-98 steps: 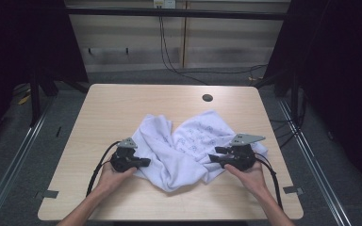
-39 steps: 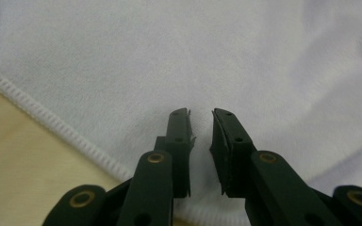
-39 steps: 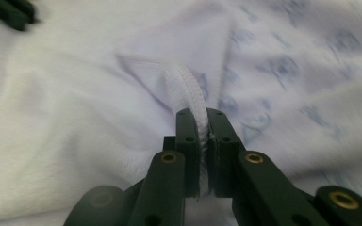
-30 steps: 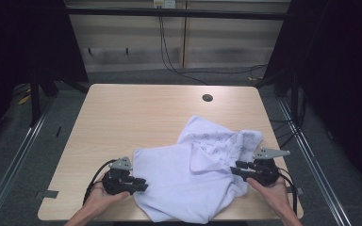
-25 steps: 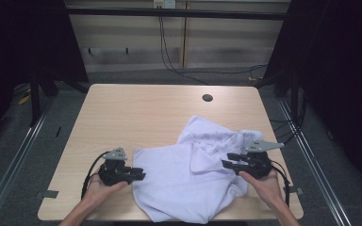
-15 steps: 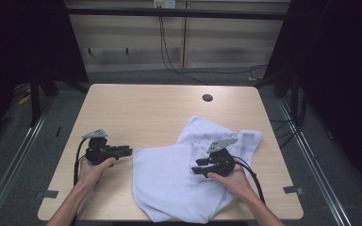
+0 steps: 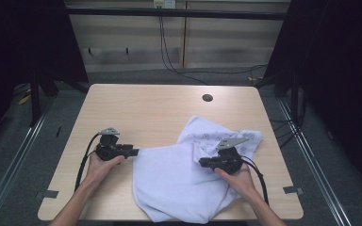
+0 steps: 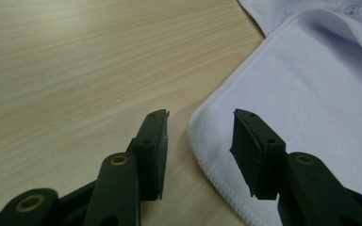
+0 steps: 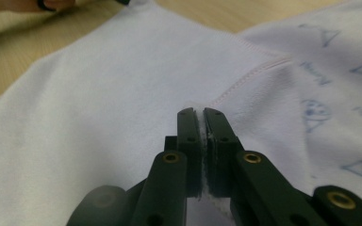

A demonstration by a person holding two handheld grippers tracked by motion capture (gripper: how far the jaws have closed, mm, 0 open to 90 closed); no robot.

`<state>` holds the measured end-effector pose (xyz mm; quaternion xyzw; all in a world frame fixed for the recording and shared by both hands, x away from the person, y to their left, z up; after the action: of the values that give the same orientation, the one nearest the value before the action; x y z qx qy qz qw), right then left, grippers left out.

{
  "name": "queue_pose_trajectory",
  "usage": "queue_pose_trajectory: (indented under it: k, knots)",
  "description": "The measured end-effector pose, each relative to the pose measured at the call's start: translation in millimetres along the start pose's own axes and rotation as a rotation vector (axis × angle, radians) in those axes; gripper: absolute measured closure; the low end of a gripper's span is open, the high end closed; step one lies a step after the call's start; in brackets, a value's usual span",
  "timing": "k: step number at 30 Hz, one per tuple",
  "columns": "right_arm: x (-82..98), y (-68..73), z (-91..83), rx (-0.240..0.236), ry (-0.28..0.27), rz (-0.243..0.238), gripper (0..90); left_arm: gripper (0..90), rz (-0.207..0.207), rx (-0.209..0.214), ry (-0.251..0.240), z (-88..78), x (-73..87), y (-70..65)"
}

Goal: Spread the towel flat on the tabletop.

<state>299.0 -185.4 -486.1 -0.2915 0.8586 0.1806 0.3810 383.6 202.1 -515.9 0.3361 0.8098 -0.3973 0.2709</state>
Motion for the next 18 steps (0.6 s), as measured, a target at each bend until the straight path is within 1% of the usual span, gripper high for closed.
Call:
queue_pose_trajectory:
  k: [1,2,3,4,5,6,7,8,9,10,11,12,13,14,15,16,17,18]
  knots:
    - [0.0,0.0,0.0,0.000,0.000,0.000,85.9,55.9,0.007,0.006,0.006,2.3,-1.0,-1.4]
    - [-0.4,-7.9,-13.4,0.020,-0.036,0.024,85.8,55.9,0.015,0.031,0.035,6.3,-1.7,-5.2]
    - [-0.4,-7.9,-13.4,0.020,-0.036,0.024,85.8,57.3,0.015,0.031,0.035,6.3,-1.7,-5.2]
    - [0.1,-10.8,-17.6,0.025,-0.043,0.032,85.8,57.3,0.028,0.029,0.047,9.8,-1.6,-9.9]
    - [2.7,-18.7,-27.2,0.047,-0.060,0.049,85.8,65.4,0.051,0.029,0.083,15.1,-1.5,-16.3]
    - [2.7,-18.7,-27.2,0.047,-0.060,0.049,85.8,71.1,0.051,0.029,0.083,15.1,-1.5,-16.3]
    - [4.3,-22.5,-31.6,0.051,-0.069,0.065,85.8,71.1,0.081,0.014,0.107,18.1,-0.9,-21.1]
    - [6.1,-27.0,-37.1,0.065,-0.081,0.075,85.8,81.9,0.103,0.011,0.113,19.2,-0.7,-24.2]
    - [8.3,-32.4,-45.3,0.083,-0.091,0.087,85.8,86.2,0.106,0.032,0.118,20.2,-0.7,-27.0]
    - [8.3,-32.4,-45.3,0.083,-0.091,0.087,85.8,86.2,0.118,0.032,0.114,19.5,-1.0,-29.5]
    - [9.4,-35.0,-50.1,0.094,-0.098,0.091,85.8,88.0,0.123,0.048,0.108,18.0,-1.6,-32.1]
    - [12.9,-41.2,-61.7,0.117,-0.115,0.106,85.8,88.4,0.119,0.076,0.090,15.2,-2.2,-35.9]
    - [12.9,-41.2,-61.7,0.117,-0.115,0.106,85.8,88.4,0.119,0.093,0.071,12.9,-2.6,-38.8]
    - [16.8,-44.9,-71.4,0.136,-0.126,0.126,85.9,88.5,0.127,0.143,0.036,8.8,-3.9,-49.2]
    - [16.8,-44.9,-71.4,0.136,-0.126,0.126,85.9,88.5,0.127,0.143,0.036,8.8,-3.9,-49.2]
    - [24.6,-48.3,-81.6,0.137,-0.125,0.144,85.9,88.5,0.126,0.184,0.008,7.9,-4.7,-57.8]
    - [24.6,-48.3,-81.6,0.137,-0.125,0.144,85.9,88.5,0.133,0.209,0.000,9.1,-5.3,-63.9]
    - [27.9,-48.3,-83.8,0.140,-0.118,0.148,86.0,88.4,0.150,0.233,0.007,12.6,-5.8,-72.5]
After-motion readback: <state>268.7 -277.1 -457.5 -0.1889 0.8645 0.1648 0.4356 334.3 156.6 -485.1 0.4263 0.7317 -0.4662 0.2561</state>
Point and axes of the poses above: each handheld gripper's, and its own axes: z roughly forward along the jaws, x roughly out of its underside, y roughly to its left, the point moved 2 cm from there along z, roughly forward along the jaws, and after that the axes turned 13 degrees about x, right-handed, at the moved point
